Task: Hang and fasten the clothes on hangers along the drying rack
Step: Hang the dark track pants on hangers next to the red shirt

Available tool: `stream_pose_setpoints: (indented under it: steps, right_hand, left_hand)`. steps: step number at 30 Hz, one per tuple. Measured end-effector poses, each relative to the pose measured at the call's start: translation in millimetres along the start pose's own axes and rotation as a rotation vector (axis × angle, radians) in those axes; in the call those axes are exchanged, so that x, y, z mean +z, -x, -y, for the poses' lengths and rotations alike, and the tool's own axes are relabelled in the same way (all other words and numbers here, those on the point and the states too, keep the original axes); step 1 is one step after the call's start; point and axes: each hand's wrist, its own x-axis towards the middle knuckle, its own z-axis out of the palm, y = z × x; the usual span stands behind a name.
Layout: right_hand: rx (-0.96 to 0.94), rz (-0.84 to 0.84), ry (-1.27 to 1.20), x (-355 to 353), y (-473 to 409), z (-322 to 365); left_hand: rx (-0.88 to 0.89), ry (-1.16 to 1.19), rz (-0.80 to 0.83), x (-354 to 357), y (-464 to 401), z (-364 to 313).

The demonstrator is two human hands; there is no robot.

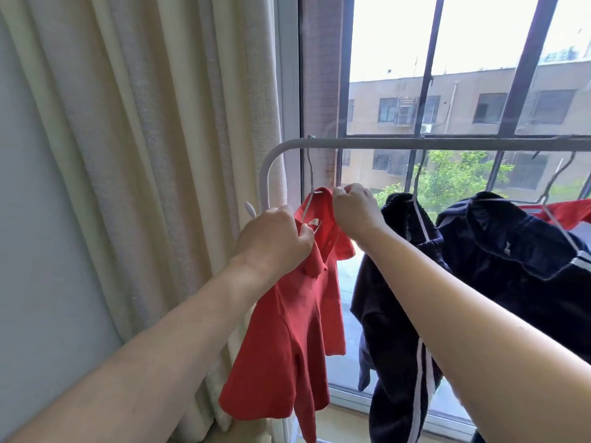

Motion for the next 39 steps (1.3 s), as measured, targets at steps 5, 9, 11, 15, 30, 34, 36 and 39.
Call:
stream_pose_setpoints:
  steps: [5,9,11,15,30,34,36,39]
  right_hand:
    - [-0.058,-0.004,-0.069,-51,4,2]
    - [-0.145,-0.043,-0.084,-96,5,-9]
    - [-0.171,-0.059,-0.067,-117,2,-19]
    - [-0.148,0.002,0.003,-146,-5,-42]
    - [0.043,0.096,-0.017,-163,-55,-77]
    - [0.031,0.122,-0.034,-162,-58,-80]
    - [0.028,0.135,-0.031,-163,-59,-81]
    - [0.032,0.152,-0.021,-161,-59,-84]
  left_hand:
    - [0.037,0.011,-0.087,-3,-6,-34]
    - [0.003,0.016,-0.114,0,-12,-65]
    - [-0.062,0.068,-0.104,0,-13,-81]
    - [-0.185,0.181,0.017,16,-9,-111]
    - [-0.294,0.394,0.382,70,-28,-170]
    - [-0.314,0.372,0.388,77,-33,-179]
    - [-0.314,0.36,0.371,79,-32,-182]
    - [-0.314,0.336,0.349,81,-30,-185]
